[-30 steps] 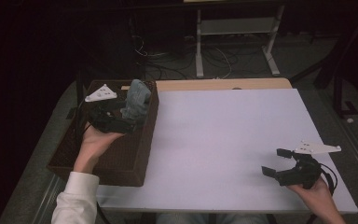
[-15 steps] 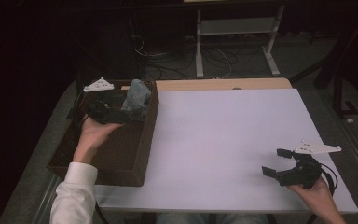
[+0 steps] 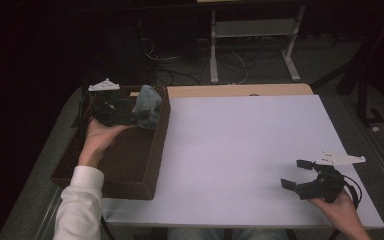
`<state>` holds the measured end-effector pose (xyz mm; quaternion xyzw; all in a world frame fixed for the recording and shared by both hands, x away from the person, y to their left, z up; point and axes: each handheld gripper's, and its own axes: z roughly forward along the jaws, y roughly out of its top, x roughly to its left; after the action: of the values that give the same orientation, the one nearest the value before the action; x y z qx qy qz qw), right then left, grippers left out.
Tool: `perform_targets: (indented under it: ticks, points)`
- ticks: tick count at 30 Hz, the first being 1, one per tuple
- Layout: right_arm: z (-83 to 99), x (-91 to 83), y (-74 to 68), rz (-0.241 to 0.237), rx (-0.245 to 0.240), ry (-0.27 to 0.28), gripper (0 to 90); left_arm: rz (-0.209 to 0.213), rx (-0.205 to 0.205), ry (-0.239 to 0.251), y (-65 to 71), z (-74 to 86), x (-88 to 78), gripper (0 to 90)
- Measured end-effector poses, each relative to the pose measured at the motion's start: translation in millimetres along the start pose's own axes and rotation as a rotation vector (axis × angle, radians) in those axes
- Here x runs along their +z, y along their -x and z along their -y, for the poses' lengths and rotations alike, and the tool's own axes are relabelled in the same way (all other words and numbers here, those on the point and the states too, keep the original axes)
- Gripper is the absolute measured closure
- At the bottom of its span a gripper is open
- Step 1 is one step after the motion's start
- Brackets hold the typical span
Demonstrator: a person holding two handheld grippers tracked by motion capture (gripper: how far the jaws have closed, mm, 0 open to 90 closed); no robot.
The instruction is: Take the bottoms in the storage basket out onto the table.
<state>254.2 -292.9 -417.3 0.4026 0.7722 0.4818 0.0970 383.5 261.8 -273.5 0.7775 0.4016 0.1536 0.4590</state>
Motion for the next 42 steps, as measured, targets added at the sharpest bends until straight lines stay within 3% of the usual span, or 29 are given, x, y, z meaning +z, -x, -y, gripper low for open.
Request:
perform_targets:
  ticks: [9, 19, 22, 30, 35, 42]
  points:
    - [0.0, 0.2, -0.1, -0.002, -0.001, -0.002, 0.0, -0.017, -0.009, -0.019, -8.1, -2.7, 8.4, 0.0]
    - [0.2, 0.5, 0.1, -0.005, -0.002, -0.004, 0.0, -0.052, -0.055, -0.007, -22.3, -4.0, 15.2, 0.0]
    - [0.1, 0.5, 0.0, -0.005, -0.002, -0.004, 0.0, -0.057, -0.094, 0.009, -28.8, -3.4, 18.1, 0.0]
    - [0.2, 0.6, 0.1, -0.005, -0.002, -0.005, 0.0, -0.085, -0.141, 0.055, -36.7, -5.1, 21.1, 0.0]
    - [0.2, 0.6, 0.1, -0.006, -0.003, -0.004, 0.0, -0.142, -0.192, 0.111, -44.0, -6.3, 20.2, 0.0]
    - [0.3, 0.6, 0.3, -0.008, -0.003, -0.005, 0.0, -0.183, -0.214, 0.113, -52.3, -10.0, 19.6, 0.0]
